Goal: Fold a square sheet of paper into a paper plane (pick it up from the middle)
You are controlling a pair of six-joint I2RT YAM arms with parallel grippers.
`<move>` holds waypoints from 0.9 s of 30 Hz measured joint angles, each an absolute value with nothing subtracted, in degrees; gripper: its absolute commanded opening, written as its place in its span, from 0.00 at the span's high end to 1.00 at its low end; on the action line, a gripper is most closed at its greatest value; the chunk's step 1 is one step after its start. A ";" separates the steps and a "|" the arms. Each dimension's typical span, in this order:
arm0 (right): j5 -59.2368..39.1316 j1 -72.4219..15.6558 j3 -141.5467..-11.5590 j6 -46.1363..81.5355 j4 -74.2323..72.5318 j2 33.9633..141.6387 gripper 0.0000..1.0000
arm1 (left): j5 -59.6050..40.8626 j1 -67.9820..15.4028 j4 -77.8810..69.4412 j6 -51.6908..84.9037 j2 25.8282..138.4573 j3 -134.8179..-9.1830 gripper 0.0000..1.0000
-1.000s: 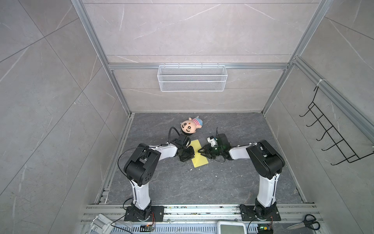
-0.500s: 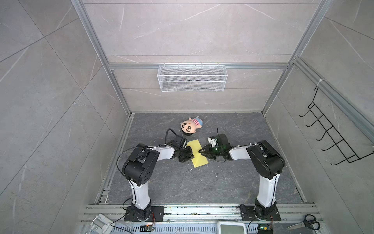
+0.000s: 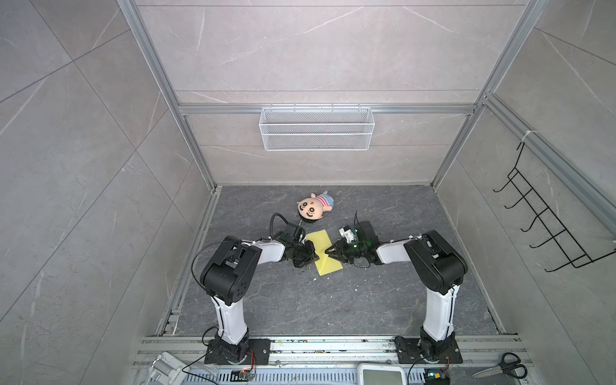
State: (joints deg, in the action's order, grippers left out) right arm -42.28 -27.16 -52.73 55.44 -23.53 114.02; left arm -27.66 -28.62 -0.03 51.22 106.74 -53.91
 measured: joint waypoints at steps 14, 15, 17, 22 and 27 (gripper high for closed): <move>-41.95 -28.14 -53.95 53.21 -22.15 115.98 0.94 | -27.38 -28.25 0.30 51.27 105.58 -53.63 0.81; -41.76 -28.14 -53.95 53.06 -22.35 115.98 0.96 | -26.98 -28.10 0.99 51.31 104.79 -53.43 0.79; -41.32 -28.18 -53.84 52.90 -23.07 115.96 0.98 | -26.11 -27.42 2.09 51.40 102.67 -52.84 0.73; -40.16 -28.16 -52.16 53.36 -27.09 113.40 1.00 | -25.02 -24.05 2.13 52.12 93.19 -50.57 0.56; -40.18 -28.01 -51.57 55.20 -32.14 108.44 1.00 | -25.61 -21.71 -2.72 53.65 84.23 -45.25 0.28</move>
State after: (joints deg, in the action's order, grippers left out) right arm -40.18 -28.01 -51.57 55.20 -32.14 108.44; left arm -25.61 -21.71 -2.72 53.65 84.23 -45.25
